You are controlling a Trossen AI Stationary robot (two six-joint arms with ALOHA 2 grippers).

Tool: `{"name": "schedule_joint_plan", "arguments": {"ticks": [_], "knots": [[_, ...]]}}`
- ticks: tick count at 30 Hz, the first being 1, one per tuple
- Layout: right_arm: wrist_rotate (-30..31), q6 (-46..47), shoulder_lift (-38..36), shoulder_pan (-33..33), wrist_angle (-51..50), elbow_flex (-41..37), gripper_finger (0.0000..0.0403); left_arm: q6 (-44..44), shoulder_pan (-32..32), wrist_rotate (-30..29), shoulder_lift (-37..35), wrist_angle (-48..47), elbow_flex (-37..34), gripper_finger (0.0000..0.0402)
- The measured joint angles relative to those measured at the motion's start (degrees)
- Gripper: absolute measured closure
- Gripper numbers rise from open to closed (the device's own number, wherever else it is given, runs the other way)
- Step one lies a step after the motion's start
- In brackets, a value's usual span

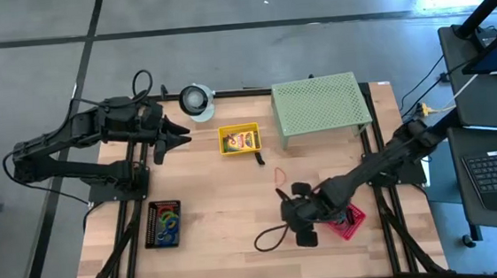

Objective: Pick & Place Office Desk Supplies
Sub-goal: Put the orange rubber band into the red bin

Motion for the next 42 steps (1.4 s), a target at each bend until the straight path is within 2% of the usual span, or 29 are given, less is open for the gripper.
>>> {"name": "schedule_joint_plan", "arguments": {"ticks": [5,15,22,26,31,39,42], "knots": [[-3.6,-4.55,4.31,-0.73,0.42,0.0,0.0261,-0.04,0.02,-0.02,0.12,-0.5,0.0,0.0261],[-3.15,-4.45,11.71,-0.73,1.1,0.04,0.027,-0.06,0.02,-0.06,0.12,-0.47,0.0,0.0261],[-2.77,-1.8,13.66,-0.25,2.55,0.1,0.0281,-0.05,0.02,-0.06,0.12,-0.43,0.0,0.0261],[-1.41,1.95,14.2,0.06,2.6,0.22,0.0308,-0.02,0.02,-0.04,0.12,-0.43,0.0,0.0261],[-1.83,3.75,14.29,0.32,3.24,0.22,0.0391,1.0,0.02,-0.04,0.1,-0.39,0.0,0.0261],[-1.67,12.17,13.2,0.39,3.15,-0.02,0.0399,6.03,0.0,-0.04,-0.06,0.05,0.0,0.0261],[-0.66,14.36,10.96,0.43,2.87,-0.15,0.0401,7.49,0.0,0.11,-0.85,3.63,0.0,0.0261]]}}
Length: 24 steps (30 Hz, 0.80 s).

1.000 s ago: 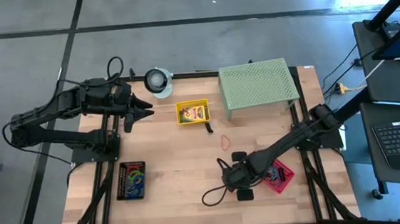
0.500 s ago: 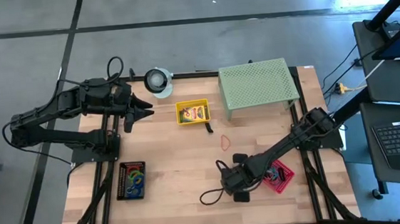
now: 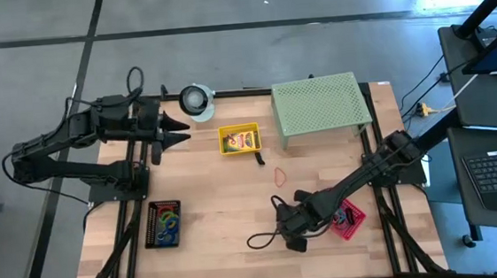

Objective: Pick & Place Office Desk Supplies
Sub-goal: Put the orange rubber band into the red bin

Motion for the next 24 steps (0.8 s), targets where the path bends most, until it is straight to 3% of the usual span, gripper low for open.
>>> {"name": "schedule_joint_plan", "arguments": {"ticks": [7,20,24], "knots": [[3.08,5.14,-6.02,-0.4,-2.44,0.08,0.0402,7.16,0.0,0.9,-3.66,5.27,0.0,0.0261],[6.54,23.68,-24.28,3.32,-21.78,-0.84,0.0402,10.59,0.0,0.23,-4.72,0.9,0.0,0.0261],[6.56,31.3,-27.93,6.71,-28.24,-0.93,0.0403,10.79,0.0,-2.99,-4.68,0.88,0.0,0.0261]]}}
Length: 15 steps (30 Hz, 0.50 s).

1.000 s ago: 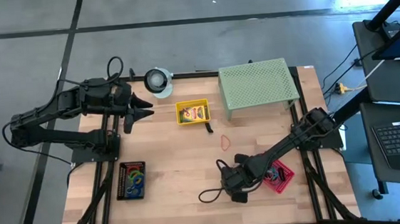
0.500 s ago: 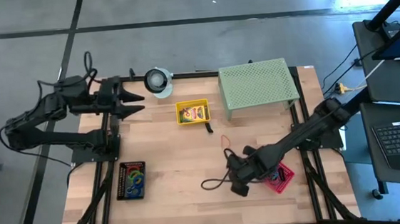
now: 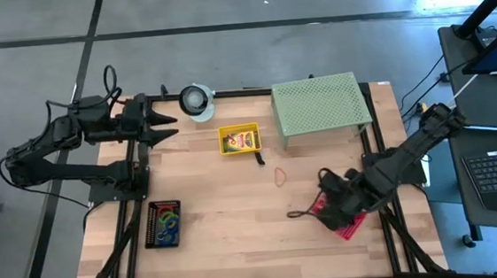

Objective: Pick & Place Office Desk Supplies
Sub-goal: Put the orange rubber band into the red bin

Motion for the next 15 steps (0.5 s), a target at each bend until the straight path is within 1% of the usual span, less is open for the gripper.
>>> {"name": "schedule_joint_plan", "arguments": {"ticks": [4,6,12,15], "knots": [[-0.2,5.02,-0.38,3.22,-3.91,-0.07,0.0403,-0.02,0.0,-4.43,-0.01,0.0,0.0,0.0261],[-0.65,6.83,-0.29,4.33,-3.99,-1.28,0.0403,-0.02,0.0,-5.8,-0.01,0.02,0.0,0.0261],[-4.22,11.67,-0.17,6.76,0.65,-9.05,0.0403,-0.03,0.0,-6.22,-0.01,0.02,0.0,0.0261],[-4.75,13.13,-0.16,6.82,3.58,-12.07,0.0403,-0.04,0.0,-6.22,-0.01,0.02,0.0,0.0261]]}}
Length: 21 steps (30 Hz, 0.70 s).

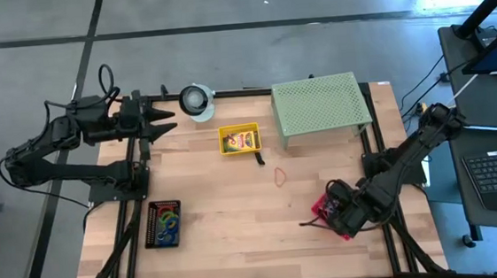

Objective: Pick & Place Office Desk Supplies
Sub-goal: Put the orange rubber band into the red bin

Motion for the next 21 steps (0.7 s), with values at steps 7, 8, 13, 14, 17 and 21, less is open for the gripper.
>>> {"name": "schedule_joint_plan", "arguments": {"ticks": [7,8,13,14,17,21], "knots": [[-0.26,0.68,0.0,-0.04,3.88,-3.49,0.0403,-0.01,0.0,0.01,0.0,0.02,0.0,0.0261],[-0.39,0.96,0.0,-0.04,4.25,-3.7,0.0403,-0.01,0.0,0.02,0.0,0.01,0.0,0.0261],[-0.38,1.35,-0.01,-0.04,5.73,-4.17,0.0403,-0.02,0.0,0.02,0.0,0.02,0.0,0.0261],[-0.38,1.45,0.0,-0.04,5.81,-4.17,0.0403,-0.02,0.0,0.02,0.0,0.02,0.0,0.0261],[-0.04,1.47,0.0,-0.04,5.83,-4.17,0.0403,-0.04,0.0,0.04,0.0,0.02,0.0,0.0261],[1.15,1.44,-0.01,-0.04,5.67,-4.17,0.0403,-0.07,0.0,0.07,0.0,0.02,0.0,0.0261]]}}
